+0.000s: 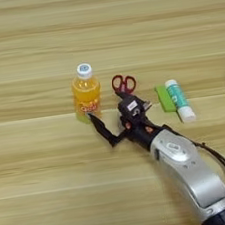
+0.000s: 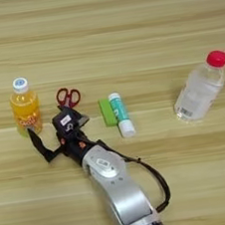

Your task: Move the objects on the table

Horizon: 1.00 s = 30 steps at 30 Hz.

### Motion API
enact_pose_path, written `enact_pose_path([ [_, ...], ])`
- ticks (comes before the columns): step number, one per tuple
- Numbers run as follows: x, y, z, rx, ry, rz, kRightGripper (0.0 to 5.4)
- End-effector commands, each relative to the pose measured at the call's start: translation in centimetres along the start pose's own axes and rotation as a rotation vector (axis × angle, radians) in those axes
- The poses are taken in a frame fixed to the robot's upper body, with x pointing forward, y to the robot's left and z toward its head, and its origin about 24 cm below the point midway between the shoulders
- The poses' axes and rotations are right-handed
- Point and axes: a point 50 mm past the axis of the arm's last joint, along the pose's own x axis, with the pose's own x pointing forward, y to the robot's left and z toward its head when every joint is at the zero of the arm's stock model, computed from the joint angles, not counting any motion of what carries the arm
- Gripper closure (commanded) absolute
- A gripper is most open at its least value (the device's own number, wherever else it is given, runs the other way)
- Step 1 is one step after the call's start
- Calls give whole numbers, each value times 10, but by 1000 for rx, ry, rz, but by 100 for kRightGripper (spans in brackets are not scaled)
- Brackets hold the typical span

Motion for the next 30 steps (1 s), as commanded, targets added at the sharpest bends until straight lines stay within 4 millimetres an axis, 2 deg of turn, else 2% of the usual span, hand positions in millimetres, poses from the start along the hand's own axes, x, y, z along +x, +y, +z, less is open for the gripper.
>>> enact_pose_path([
  [1,-8,-17,13,-81,-58,-60,3],
  [6,-12,-24,5,-97,-30,-85,3],
  [21,-9,-25,-21,-118,53,-88,3],
  [30,-10,-33,-23,-153,74,-127,3],
])
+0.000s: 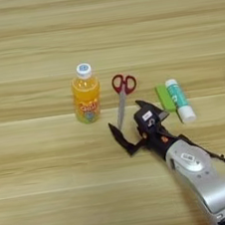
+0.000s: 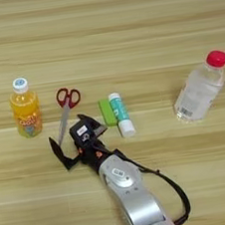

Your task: Move the objects on the table

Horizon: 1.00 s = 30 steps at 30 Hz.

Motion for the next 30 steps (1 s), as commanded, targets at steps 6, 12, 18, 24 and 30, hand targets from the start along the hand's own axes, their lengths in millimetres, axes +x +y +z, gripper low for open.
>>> enact_pose_path([
  [6,0,-21,4,-79,9,-73,3],
  [12,-4,-28,-2,-72,33,-96,3],
  [18,-7,-30,-5,-62,39,-99,3],
  [24,-6,-29,16,-34,-64,-88,3],
  [30,-10,-39,47,-39,-181,-125,3],
])
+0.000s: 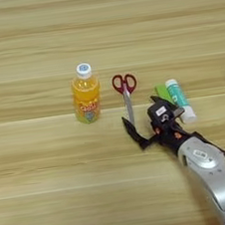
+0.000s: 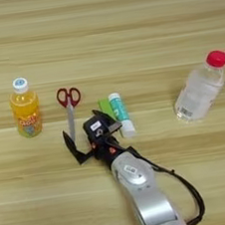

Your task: Move the objects on the table

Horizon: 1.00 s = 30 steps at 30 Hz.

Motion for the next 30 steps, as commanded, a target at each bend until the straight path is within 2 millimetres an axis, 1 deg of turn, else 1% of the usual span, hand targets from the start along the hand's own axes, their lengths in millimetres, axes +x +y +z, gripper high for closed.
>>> enact_pose_path([
  [1,3,-19,45,-39,-181,-61,3],
  [10,0,-47,79,-68,-292,-164,3],
  [13,-5,-61,90,-76,-332,-229,3],
  [18,-11,-81,99,-88,-369,-317,3],
  [22,-16,-95,109,-142,-408,-377,3],
  [26,-23,-118,120,-188,-443,-471,3],
  [30,-31,-136,124,-207,-454,-554,3],
])
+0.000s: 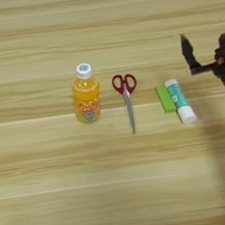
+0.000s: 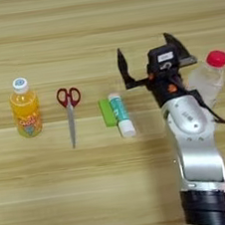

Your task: Move the objects on the table

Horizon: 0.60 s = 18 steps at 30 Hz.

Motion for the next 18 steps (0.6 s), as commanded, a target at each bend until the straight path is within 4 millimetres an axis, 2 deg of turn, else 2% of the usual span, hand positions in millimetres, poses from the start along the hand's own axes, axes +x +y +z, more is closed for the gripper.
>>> enact_pose_path([
  [1,14,-28,29,-70,-137,-98,3],
  [9,10,-58,27,-110,-116,-216,3],
  [18,0,-76,14,-124,-57,-292,3],
])
